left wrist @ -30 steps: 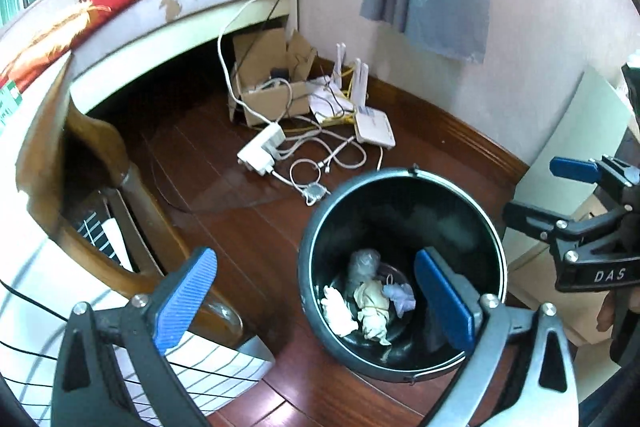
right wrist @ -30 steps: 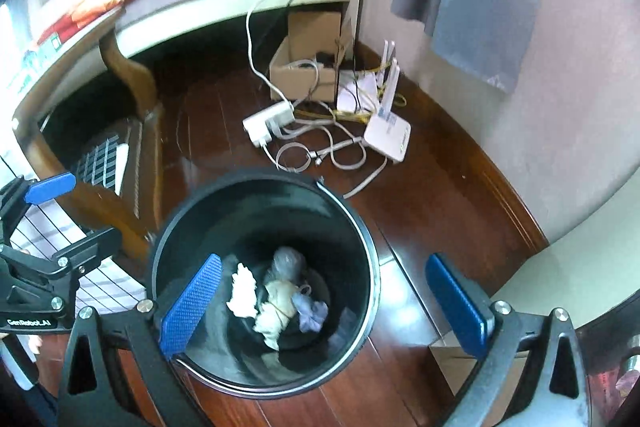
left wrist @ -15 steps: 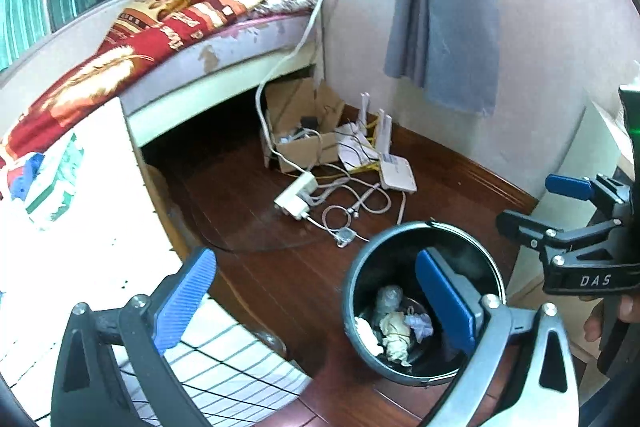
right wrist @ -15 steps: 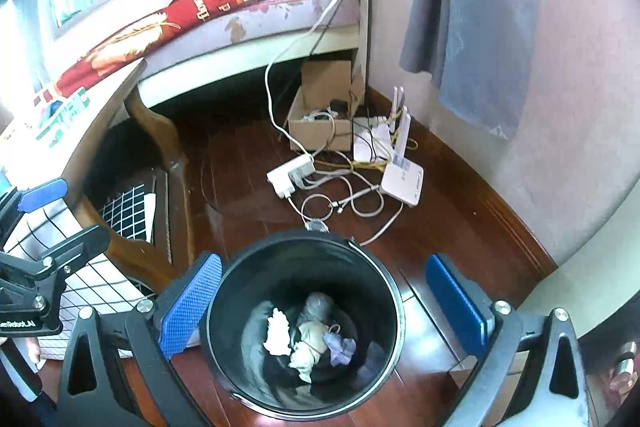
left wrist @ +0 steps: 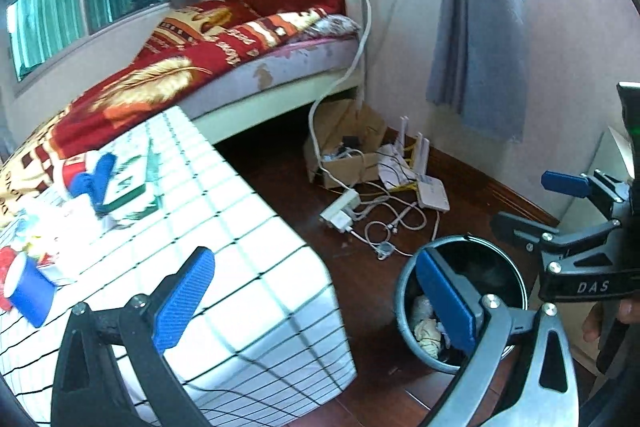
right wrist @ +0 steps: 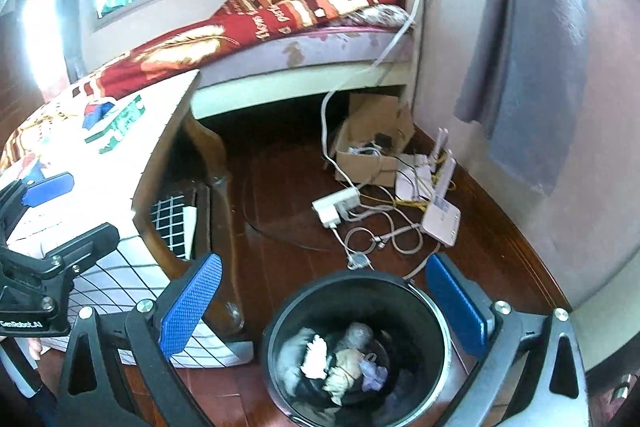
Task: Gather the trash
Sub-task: 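Move both open tools back over the table, then grasp green-white milk carton with right tool while left tool grasps blue bowl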
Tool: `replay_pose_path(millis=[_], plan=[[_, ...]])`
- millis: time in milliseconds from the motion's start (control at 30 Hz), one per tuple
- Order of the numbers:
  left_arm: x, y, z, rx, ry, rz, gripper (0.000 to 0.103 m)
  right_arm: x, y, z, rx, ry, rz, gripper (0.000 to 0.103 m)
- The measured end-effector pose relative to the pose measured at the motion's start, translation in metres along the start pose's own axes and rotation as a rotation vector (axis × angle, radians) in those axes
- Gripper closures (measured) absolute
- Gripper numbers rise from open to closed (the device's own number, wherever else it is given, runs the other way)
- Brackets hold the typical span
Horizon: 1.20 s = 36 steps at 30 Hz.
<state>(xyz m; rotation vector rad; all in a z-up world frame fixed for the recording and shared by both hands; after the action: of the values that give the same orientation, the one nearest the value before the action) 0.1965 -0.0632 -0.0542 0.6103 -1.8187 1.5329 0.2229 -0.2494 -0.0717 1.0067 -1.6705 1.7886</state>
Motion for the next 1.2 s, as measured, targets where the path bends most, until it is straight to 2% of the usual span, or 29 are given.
replay_pose_path(millis=[200, 400, 600, 833, 967, 1200], plan=[[0.022, 0.010, -0.045, 0.063, -0.058, 0.038, 0.002, 0.000, -0.014, -0.039, 0.051, -0.048, 0.029, 0.000], [0.044, 0.027, -0.105, 0.158, -0.158, 0.075, 0.002, -0.003, -0.025, -0.086, 0.121, -0.099, 0.043, 0.000], [0.057, 0.051, -0.168, 0.254, -0.258, 0.072, 0.002, -0.005, -0.038, -0.138, 0.173, -0.161, 0.044, 0.000], [0.062, 0.083, -0.242, 0.381, -0.335, 0.054, 0.003, -0.001, -0.053, -0.190, 0.193, -0.206, 0.071, 0.000], [0.055, 0.093, -0.274, 0.433, -0.348, 0.037, 0.004, -0.008, -0.065, -0.223, 0.233, -0.231, 0.065, 0.000], [0.031, 0.089, -0.296, 0.443, -0.326, 0.004, 0.006, -0.039, -0.078, -0.265, 0.294, -0.228, 0.013, 0.000]])
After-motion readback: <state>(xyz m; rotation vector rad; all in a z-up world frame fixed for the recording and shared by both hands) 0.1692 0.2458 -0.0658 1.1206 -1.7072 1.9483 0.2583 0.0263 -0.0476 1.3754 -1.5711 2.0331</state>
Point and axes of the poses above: each gripper's, at about its wrist camera, not at the fingertips, and x roughly against the way its jaws point, z to its right, y to its underside, the point moved 7 cm from there along -x, roughly the way its jaws point, and after that the axes turned 10 degrees about -z, right-handed, at the moved point
